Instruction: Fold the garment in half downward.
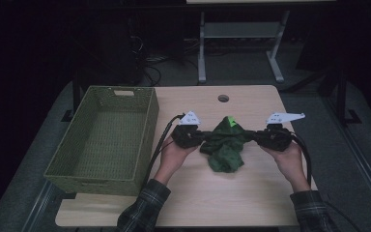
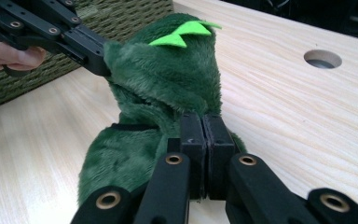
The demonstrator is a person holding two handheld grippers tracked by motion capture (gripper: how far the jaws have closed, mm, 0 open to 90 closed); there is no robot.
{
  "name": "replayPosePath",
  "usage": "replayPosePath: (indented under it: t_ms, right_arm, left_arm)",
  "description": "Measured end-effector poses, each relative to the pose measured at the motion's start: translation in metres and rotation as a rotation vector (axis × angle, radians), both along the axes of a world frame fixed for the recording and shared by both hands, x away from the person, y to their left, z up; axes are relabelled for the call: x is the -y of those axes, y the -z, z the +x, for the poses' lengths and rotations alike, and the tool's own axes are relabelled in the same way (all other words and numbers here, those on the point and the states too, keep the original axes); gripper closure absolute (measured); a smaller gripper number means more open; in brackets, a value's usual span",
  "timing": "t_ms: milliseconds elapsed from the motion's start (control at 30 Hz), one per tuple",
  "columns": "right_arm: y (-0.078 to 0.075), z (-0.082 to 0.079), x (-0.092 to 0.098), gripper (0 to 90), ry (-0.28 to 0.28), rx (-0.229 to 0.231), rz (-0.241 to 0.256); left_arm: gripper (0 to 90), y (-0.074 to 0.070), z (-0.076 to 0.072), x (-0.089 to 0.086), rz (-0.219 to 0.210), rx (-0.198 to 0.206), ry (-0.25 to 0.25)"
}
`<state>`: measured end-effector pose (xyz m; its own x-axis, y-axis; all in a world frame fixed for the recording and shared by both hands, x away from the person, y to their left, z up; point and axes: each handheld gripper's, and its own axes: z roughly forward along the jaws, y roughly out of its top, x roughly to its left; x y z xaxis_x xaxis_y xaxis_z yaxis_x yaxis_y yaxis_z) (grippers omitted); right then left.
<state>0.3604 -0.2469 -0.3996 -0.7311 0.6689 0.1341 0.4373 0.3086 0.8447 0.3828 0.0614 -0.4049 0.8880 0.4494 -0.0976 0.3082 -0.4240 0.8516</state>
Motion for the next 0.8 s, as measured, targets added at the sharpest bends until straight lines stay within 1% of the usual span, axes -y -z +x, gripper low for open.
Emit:
replayPosePath:
  t_ms: [67, 100, 133, 167, 200, 233, 267, 300, 333, 400, 500, 533, 567, 600, 633, 667, 700, 767, 800]
  right_arm:
    - [0.002, -0.005, -0.001, 88.2, -0.011, -0.016, -0.011]
    - [0.003, -0.007, -0.001, 88.2, -0.016, -0.016, -0.011]
    - [0.005, -0.010, -0.001, 88.2, -0.017, -0.010, -0.005]
    - [0.006, -0.014, -0.001, 88.2, -0.019, -0.005, -0.002]
    - [0.006, -0.014, -0.001, 88.2, -0.019, -0.005, -0.002]
    - [0.007, -0.016, -0.001, 88.2, -0.030, -0.018, -0.003]
    - [0.008, -0.022, -0.002, 88.2, -0.039, -0.023, -0.007]
    - [0.009, -0.026, -0.002, 88.2, -0.042, -0.013, -0.011]
    - [0.009, -0.029, -0.003, 88.2, -0.048, -0.015, -0.012]
    - [0.010, -0.034, -0.004, 88.2, -0.061, -0.033, -0.022]
    - [0.011, -0.040, -0.005, 88.2, -0.076, -0.022, -0.025]
    - [0.013, -0.046, -0.005, 88.1, -0.086, -0.028, -0.038]
    - [0.016, -0.048, -0.006, 87.8, -0.091, -0.040, -0.052]
    - [0.017, -0.049, -0.006, 87.8, -0.095, -0.046, -0.059]
    - [0.021, -0.051, -0.006, 87.8, -0.098, -0.042, -0.063]
    - [0.023, -0.052, -0.006, 87.8, -0.098, -0.044, -0.070]
    - [0.026, -0.053, -0.006, 87.8, -0.101, -0.062, -0.072]
    - [0.031, -0.053, -0.007, 87.9, -0.112, -0.085, -0.081]
    - [0.035, -0.054, -0.008, 87.9, -0.115, -0.080, -0.089]
  left_arm:
    - [86.8, 0.001, -0.005, -0.001, 0.007, 0.000, 0.005]
    - [86.8, 0.001, -0.005, -0.001, 0.007, 0.000, 0.005]
    - [86.8, 0.003, -0.010, -0.002, 0.015, -0.001, 0.012]
    - [86.8, 0.003, -0.010, -0.002, 0.015, -0.001, 0.012]
    - [86.8, 0.003, -0.012, -0.003, 0.022, 0.001, 0.019]
    - [86.8, 0.004, -0.014, -0.003, 0.023, -0.002, 0.024]
    - [86.8, 0.005, -0.017, -0.003, 0.029, -0.001, 0.028]
    - [86.8, 0.007, -0.022, -0.003, 0.035, -0.003, 0.038]
    - [86.8, 0.008, -0.024, -0.003, 0.035, -0.004, 0.039]
    - [86.8, 0.009, -0.026, -0.003, 0.035, -0.004, 0.045]
    - [86.9, 0.012, -0.033, -0.003, 0.047, -0.014, 0.061]
    - [86.9, 0.016, -0.037, -0.003, 0.066, -0.018, 0.073]
    - [86.8, 0.018, -0.038, -0.003, 0.070, -0.021, 0.078]
    - [86.9, 0.022, -0.040, -0.003, 0.077, -0.033, 0.080]
    - [86.9, 0.025, -0.041, -0.003, 0.081, -0.038, 0.083]
    - [86.9, 0.025, -0.041, -0.003, 0.081, -0.038, 0.083]
    - [86.9, 0.031, -0.043, -0.003, 0.093, -0.051, 0.088]
    - [87.0, 0.039, -0.044, -0.004, 0.104, -0.066, 0.092]
    - [87.1, 0.041, -0.044, -0.005, 0.109, -0.072, 0.093]
